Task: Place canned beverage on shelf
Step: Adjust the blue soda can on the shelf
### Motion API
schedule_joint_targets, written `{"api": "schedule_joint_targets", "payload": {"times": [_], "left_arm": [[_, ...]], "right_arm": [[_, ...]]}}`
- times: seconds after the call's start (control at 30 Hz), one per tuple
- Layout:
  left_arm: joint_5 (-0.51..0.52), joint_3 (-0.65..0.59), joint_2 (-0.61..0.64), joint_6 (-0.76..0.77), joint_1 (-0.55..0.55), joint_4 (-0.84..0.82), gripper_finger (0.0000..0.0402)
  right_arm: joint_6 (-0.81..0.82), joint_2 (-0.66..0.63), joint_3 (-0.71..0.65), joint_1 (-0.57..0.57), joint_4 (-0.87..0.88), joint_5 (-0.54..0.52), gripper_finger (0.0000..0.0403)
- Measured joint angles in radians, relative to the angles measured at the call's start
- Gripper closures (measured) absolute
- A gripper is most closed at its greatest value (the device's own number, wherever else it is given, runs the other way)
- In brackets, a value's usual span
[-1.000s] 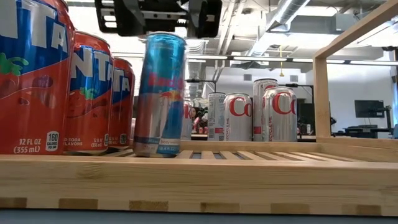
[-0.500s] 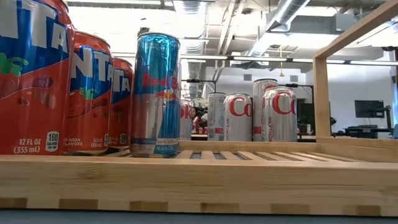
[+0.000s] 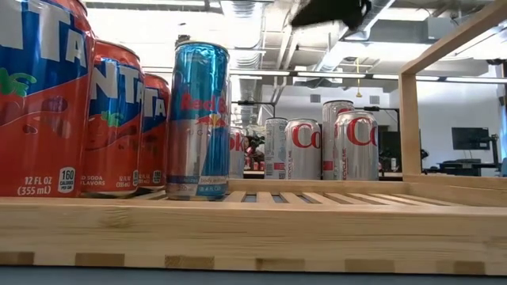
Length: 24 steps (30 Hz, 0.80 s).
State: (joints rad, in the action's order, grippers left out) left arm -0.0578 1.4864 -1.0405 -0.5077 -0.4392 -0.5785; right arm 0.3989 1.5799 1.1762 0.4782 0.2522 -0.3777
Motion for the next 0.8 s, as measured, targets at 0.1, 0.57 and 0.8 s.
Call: {"api": "schedule_joint_targets", "payload": {"times": [0.1, 0.57, 0.8], "left_arm": [[0.075, 0.000, 0.000, -0.019, -0.069, -0.003, 0.0109], [0.276, -0.002, -0.026, -0.009, -0.153, 0.026, 0.0109], [0.279, -0.002, -0.032, 0.052, -0.192, 0.029, 0.0109]], "right_arm": [[0.029, 0.049, 0.001, -0.023, -0.019, -0.014, 0.0111], [0.049, 0.217, 0.001, -0.075, -0.208, 0.085, 0.0112], [0.100, 0.263, 0.007, -0.064, -0.268, 0.077, 0.0112]]}}
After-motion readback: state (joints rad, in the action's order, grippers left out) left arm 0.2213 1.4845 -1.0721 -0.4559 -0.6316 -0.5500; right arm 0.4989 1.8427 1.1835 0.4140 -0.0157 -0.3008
